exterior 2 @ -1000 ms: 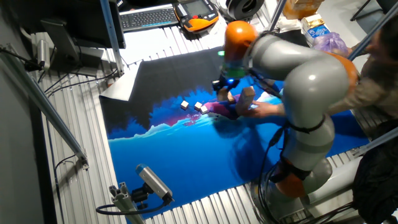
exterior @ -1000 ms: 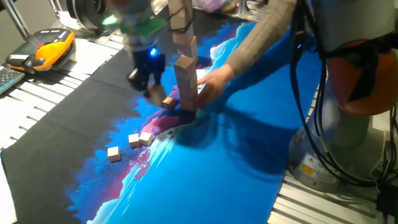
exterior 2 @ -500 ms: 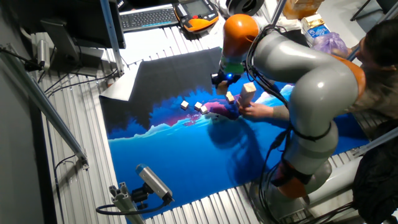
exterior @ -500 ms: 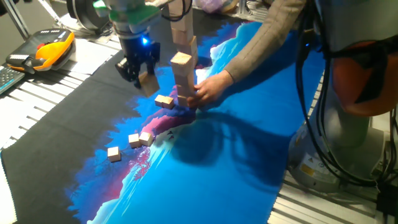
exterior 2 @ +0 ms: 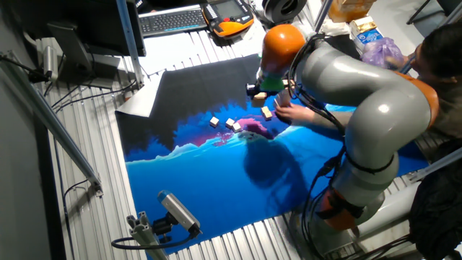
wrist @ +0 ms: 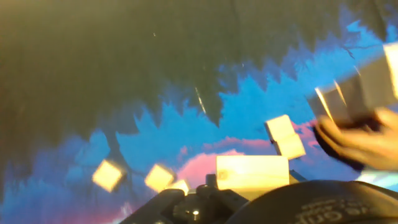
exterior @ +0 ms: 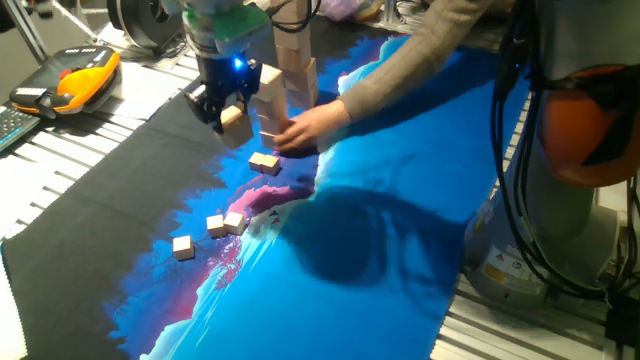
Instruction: Stack the blocks in a vertical line of five
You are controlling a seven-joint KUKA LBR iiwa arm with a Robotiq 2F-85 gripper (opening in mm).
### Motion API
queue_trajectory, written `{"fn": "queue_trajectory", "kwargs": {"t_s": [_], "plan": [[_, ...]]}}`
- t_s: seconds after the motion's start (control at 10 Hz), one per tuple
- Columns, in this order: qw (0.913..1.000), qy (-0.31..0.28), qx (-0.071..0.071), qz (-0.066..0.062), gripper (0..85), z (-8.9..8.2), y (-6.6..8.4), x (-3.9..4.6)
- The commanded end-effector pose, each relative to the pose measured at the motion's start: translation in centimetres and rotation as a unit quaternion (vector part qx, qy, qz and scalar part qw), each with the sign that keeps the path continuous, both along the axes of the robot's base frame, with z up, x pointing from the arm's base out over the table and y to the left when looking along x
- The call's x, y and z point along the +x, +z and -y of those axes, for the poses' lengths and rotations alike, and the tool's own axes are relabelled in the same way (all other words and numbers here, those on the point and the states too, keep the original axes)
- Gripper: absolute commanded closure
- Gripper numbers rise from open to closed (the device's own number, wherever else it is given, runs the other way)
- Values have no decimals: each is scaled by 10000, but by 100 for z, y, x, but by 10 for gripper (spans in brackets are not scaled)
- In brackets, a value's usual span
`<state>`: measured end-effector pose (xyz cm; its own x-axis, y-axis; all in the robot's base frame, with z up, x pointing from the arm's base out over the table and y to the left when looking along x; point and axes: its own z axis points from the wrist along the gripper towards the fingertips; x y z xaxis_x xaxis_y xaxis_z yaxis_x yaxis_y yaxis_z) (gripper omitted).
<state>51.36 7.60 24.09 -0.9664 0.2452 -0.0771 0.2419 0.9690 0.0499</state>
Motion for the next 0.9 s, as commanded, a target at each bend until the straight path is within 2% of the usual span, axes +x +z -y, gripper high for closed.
{"fn": "queue_trajectory", "kwargs": {"t_s": [0.0, 0.1, 0.2, 0.3, 0.4, 0.5, 0.6, 0.7, 0.8], "plan": [[9987, 119, 315, -389, 850, 343, 646, -21], [9973, 302, 447, -497, 850, 623, 836, -21], [9956, 447, 605, -557, 850, 865, 917, 23], [9948, 473, 748, -495, 850, 962, 865, 94], [9959, 458, 675, -392, 850, 924, 776, 169], [9959, 454, 712, -337, 850, 882, 689, 230], [9963, 418, 689, -287, 850, 801, 630, 256], [9966, 369, 691, -269, 850, 689, 606, 224], [9965, 358, 685, -309, 850, 663, 625, 194]]}}
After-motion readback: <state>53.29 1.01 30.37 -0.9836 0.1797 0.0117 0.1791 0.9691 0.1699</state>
